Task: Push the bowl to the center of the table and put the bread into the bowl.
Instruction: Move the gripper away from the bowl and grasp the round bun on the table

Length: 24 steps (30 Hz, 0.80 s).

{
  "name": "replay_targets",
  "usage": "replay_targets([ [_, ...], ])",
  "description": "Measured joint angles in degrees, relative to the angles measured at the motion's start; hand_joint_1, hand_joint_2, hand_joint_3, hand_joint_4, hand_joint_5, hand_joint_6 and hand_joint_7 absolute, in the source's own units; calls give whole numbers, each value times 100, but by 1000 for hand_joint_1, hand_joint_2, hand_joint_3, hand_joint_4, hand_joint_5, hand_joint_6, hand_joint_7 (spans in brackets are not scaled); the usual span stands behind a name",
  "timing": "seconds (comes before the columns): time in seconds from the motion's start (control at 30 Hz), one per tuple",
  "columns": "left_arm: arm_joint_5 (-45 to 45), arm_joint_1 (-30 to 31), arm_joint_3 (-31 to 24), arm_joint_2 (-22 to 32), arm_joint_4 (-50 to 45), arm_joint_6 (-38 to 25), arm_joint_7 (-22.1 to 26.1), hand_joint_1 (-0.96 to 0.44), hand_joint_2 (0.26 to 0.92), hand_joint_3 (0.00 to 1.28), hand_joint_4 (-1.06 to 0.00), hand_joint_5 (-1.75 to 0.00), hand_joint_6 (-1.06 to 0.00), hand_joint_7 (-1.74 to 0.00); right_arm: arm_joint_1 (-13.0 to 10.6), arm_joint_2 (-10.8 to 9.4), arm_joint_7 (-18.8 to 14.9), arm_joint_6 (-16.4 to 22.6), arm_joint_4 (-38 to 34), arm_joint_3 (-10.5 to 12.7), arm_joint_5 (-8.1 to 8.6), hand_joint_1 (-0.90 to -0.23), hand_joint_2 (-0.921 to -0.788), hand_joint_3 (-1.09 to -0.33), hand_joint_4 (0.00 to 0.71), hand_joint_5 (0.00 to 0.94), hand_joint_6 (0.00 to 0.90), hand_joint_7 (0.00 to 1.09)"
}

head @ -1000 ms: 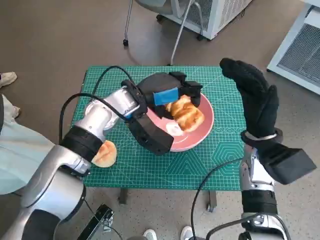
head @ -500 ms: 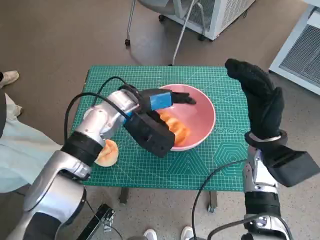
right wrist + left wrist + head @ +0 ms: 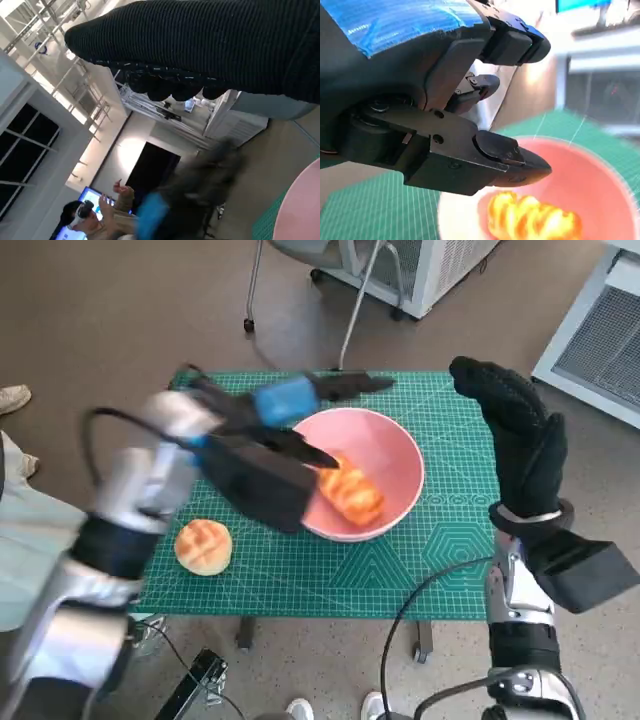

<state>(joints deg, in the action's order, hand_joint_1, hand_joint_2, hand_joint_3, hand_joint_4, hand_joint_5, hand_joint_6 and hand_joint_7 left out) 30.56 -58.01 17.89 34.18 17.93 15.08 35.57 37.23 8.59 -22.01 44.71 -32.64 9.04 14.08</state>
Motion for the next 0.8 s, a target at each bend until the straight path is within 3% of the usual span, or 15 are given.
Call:
replay_targets([
  [0.23, -716, 572, -862, 1096, -1045, 152, 560, 27, 888, 17, -197, -21, -342, -84, 44, -2, -84, -5, -70, -5, 96, -577, -921, -770, 324, 4, -1, 763],
  [0.47, -903, 1418, -1466, 2162, -1635, 584, 819, -21, 881, 22, -236, -22, -372, -79, 106, 0, -86, -7, -123, -11, 112, -580, -921, -773, 326, 5, -1, 772],
  [0.8, -732, 2803, -1822, 2938, -2247, 481, 1062, -15, 847, 9, -252, -13, -361, -53, 258, -10, -209, -59, -256, -26, 162, -578, -921, -778, 331, 8, -1, 796],
])
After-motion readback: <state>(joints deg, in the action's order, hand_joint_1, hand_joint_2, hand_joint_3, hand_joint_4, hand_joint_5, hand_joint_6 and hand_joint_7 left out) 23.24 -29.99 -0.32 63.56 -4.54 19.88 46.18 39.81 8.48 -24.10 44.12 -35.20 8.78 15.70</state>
